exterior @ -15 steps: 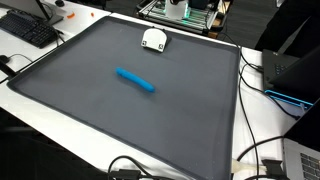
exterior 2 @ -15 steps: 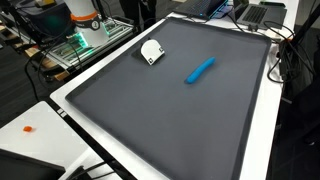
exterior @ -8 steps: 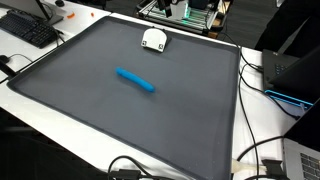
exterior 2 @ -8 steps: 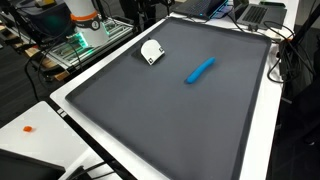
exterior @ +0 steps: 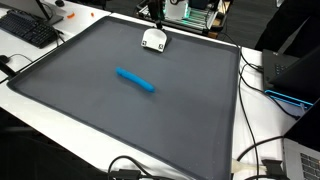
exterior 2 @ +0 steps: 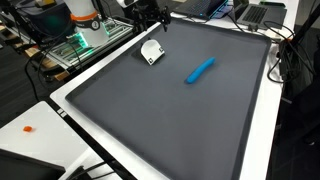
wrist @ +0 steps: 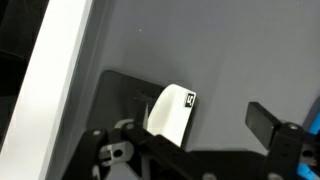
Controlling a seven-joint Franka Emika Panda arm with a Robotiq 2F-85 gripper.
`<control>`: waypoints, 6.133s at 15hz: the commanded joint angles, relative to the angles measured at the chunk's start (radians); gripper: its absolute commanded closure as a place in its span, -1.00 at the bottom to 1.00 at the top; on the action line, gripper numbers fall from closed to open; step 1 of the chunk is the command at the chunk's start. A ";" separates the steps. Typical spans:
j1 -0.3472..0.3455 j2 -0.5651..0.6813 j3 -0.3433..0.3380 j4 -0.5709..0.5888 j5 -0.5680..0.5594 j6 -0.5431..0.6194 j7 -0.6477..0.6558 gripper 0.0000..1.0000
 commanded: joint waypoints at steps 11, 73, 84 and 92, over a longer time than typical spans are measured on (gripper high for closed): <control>0.009 0.052 -0.026 -0.074 0.147 0.105 -0.083 -1.00; 0.084 0.020 0.013 0.034 -0.224 0.157 0.244 0.98; 0.101 0.166 0.059 0.348 -0.304 -0.118 -0.221 0.98; 0.111 0.239 0.058 0.422 -0.329 -0.103 -0.317 0.93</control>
